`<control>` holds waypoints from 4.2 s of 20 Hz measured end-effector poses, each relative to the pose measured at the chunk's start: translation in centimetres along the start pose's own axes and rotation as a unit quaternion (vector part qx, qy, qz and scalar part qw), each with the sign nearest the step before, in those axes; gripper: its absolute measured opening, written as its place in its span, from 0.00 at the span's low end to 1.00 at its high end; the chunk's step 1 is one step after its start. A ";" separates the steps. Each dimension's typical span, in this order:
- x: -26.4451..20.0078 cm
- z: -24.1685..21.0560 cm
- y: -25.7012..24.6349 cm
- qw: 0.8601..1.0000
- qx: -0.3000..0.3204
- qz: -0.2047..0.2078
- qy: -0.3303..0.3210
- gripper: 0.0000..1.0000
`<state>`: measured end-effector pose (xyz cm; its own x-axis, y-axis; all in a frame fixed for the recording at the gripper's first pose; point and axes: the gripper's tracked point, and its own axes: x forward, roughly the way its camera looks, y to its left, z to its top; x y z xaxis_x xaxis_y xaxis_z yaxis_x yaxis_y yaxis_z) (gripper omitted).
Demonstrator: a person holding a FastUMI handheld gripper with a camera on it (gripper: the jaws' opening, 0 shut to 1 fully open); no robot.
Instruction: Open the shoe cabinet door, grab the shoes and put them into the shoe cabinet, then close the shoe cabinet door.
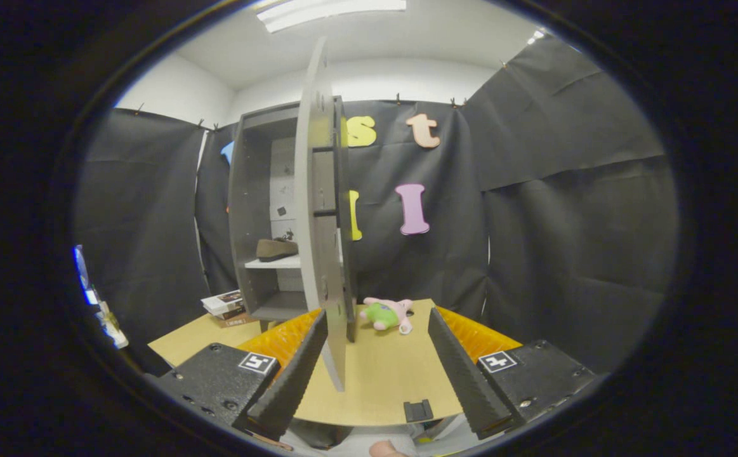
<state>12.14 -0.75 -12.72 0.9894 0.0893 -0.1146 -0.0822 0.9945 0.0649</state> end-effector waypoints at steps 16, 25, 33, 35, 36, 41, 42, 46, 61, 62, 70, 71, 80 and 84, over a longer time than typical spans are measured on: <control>5.1 -7.0 14.1 0.998 -0.008 0.065 0.001 1.00; 10.9 -12.3 21.4 0.994 -0.004 0.104 0.045 1.00; 19.0 -21.5 26.9 0.985 0.004 0.112 0.134 0.98; 21.0 -23.9 27.2 0.983 0.000 0.100 0.155 0.95; 21.9 -24.9 27.2 0.982 -0.002 0.091 0.165 0.94; 25.4 -29.6 26.4 0.974 -0.003 0.048 0.220 0.67; 26.1 -29.7 26.0 0.975 -0.008 0.038 0.217 0.63; 27.6 -32.2 25.5 0.969 -0.014 0.039 0.244 0.26; 22.6 -25.4 25.7 0.979 -0.003 0.117 0.166 0.12; 22.1 -24.2 25.7 0.981 -0.005 0.118 0.156 0.12; 18.8 -13.0 26.8 0.986 -0.013 0.139 0.091 0.12; 18.5 -11.6 26.9 0.987 -0.019 0.136 0.082 0.11; 17.2 3.0 26.9 0.989 -0.033 0.140 0.011 0.11; 18.6 10.0 26.0 0.992 -0.043 0.118 -0.020 0.11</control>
<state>29.56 26.23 -3.30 0.9450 0.3199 -0.0675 -0.3206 0.9472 0.0012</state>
